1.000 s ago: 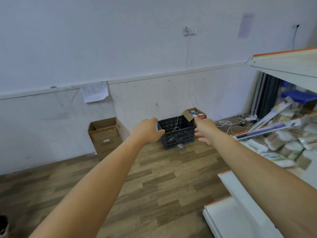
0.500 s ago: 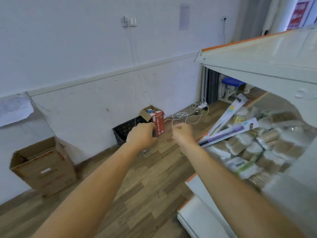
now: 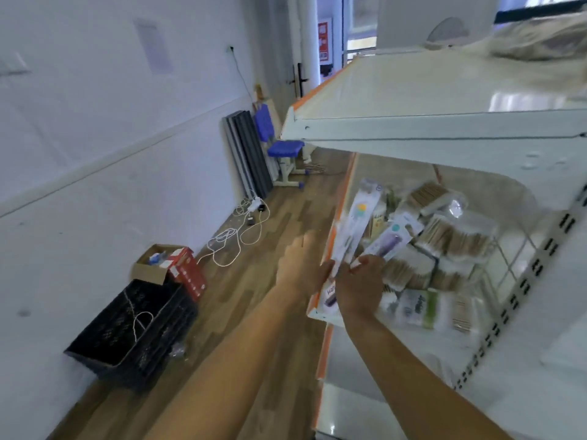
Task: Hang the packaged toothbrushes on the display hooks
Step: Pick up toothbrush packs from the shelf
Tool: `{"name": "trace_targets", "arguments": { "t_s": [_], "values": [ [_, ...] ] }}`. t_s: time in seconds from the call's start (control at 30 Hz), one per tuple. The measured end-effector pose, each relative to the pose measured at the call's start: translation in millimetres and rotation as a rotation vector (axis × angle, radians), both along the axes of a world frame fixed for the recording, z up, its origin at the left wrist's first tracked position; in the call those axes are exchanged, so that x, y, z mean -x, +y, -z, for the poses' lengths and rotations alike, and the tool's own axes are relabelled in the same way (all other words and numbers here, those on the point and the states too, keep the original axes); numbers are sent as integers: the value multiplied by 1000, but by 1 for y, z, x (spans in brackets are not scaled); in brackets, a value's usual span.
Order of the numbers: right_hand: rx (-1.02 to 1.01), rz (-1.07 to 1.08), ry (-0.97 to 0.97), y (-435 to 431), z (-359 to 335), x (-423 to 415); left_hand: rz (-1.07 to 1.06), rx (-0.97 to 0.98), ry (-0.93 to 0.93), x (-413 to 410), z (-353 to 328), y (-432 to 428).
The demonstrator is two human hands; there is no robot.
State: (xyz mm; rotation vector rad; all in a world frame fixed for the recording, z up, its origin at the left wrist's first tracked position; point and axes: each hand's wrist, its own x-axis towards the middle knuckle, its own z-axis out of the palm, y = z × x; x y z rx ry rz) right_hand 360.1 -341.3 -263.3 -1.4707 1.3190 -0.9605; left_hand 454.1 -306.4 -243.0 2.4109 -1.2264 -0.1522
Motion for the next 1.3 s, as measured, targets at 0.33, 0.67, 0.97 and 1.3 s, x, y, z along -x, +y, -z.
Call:
{"name": "trace_targets", "arguments": {
  "t_s": [0.33,0.67,0.97,1.3],
  "values": [
    [-156,364,-28,0,20,-11,250,68,310,-11,41,-48],
    [-118,282,81,-6,29,-11,249,125,308,-15,46,-55],
    [13,271,-78,-1,16,-19,237,319,325,-15,26,-43],
    [204,251,-275,11,8,-30,246,393,489,-26,12,-24]
  ]
}}
